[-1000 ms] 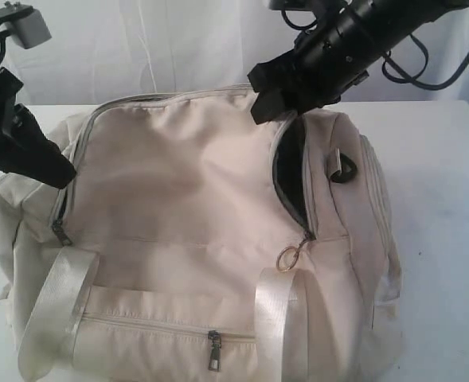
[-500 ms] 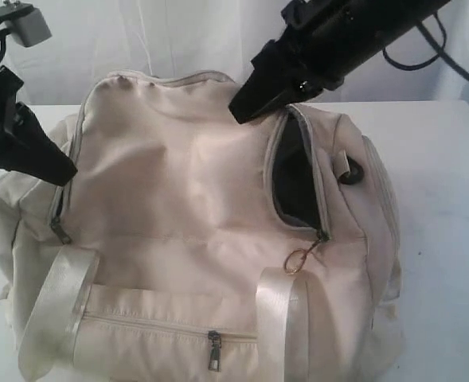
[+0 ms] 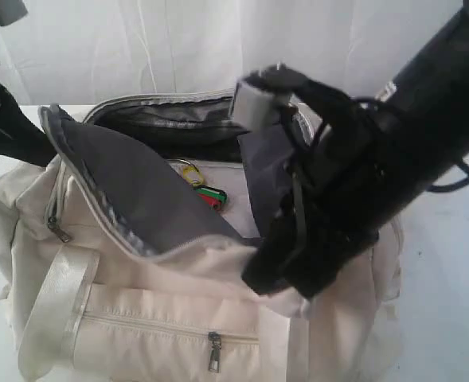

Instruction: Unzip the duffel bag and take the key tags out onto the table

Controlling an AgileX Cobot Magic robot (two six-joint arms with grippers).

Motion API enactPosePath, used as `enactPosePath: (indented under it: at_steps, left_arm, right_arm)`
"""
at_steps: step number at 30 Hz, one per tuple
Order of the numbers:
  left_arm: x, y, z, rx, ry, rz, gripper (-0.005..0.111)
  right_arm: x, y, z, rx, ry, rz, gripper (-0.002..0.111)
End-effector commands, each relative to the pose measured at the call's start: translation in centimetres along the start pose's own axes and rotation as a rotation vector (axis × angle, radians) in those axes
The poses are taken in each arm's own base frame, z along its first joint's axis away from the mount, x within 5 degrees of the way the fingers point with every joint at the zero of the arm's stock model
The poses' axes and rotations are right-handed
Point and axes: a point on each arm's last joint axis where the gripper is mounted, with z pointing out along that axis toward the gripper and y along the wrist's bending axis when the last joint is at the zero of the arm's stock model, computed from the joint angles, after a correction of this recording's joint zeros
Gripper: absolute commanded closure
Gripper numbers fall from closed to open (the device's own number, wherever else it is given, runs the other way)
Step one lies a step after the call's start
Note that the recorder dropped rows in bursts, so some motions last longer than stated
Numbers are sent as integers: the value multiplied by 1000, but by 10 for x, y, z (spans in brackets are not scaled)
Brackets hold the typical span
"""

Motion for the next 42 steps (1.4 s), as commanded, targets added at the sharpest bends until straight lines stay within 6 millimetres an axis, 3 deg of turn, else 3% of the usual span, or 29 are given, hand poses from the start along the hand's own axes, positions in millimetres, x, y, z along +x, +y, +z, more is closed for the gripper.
enactPosePath:
  at_steps: [1, 11, 17, 20, 26, 30, 36, 39, 42]
  left_arm:
    - [2, -9, -16, -38, -44, 16, 107]
    - [2, -10, -19, -45, -53, 19, 107]
    - [2, -10, -19, -41, -57, 15, 107]
    - [2, -11, -19, -38, -57, 14, 107]
    - [2, -12, -18, -25, -53, 12, 107]
    - [2, -12, -18, -24, -52, 12, 107]
    - [2, -12, -18, -19, -50, 11, 107]
    - [3, -13, -18, -14, -44, 5, 107]
    - [7, -9, -18, -55, -3, -64, 107]
  right_arm:
    - [27, 2, 13, 32, 120, 63, 108]
    - [72, -2, 44, -22, 270, 208, 108]
    - [79, -2, 48, -31, 291, 222, 108]
    - [77, -2, 46, -31, 282, 218, 100]
    - [71, 0, 44, -41, 257, 216, 69]
    - [59, 0, 36, -27, 217, 135, 53]
    - [21, -4, 3, 137, 114, 2, 53]
    - [-6, -10, -16, 294, -50, -68, 53]
    - [-33, -17, -33, 424, -304, -25, 53]
